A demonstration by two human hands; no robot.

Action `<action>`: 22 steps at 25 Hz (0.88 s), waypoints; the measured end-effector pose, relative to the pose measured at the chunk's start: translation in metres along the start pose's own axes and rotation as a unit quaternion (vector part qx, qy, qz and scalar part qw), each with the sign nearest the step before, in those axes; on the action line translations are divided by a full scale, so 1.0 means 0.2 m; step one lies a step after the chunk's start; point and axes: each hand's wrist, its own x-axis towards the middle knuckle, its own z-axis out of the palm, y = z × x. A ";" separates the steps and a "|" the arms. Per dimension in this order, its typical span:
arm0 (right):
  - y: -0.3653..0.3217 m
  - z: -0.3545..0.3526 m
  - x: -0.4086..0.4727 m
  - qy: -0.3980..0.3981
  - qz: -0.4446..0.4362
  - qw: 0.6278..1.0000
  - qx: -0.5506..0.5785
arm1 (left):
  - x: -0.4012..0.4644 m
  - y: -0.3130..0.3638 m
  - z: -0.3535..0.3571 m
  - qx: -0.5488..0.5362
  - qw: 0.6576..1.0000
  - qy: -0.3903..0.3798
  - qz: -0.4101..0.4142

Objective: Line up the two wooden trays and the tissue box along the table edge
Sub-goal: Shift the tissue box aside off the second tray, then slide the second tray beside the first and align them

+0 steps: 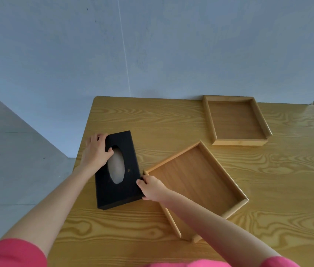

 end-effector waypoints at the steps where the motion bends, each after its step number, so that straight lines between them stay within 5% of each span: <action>1: 0.00 0.00 0.00 -0.003 0.001 1.000 -0.004 | 0.00 0.00 0.00 0.004 1.000 -0.001 0.001; 11: 0.00 -0.14 -0.15 0.031 -0.065 0.995 -0.064 | -0.02 0.14 0.02 0.036 0.997 -0.003 0.061; 16: 0.17 -0.38 -0.21 0.177 -0.081 0.977 -0.083 | -0.10 0.40 0.08 0.006 0.986 -0.073 0.153; 22: 0.53 -0.69 -0.25 0.319 0.009 0.927 -0.197 | -0.16 0.59 0.26 0.021 0.975 -0.159 0.151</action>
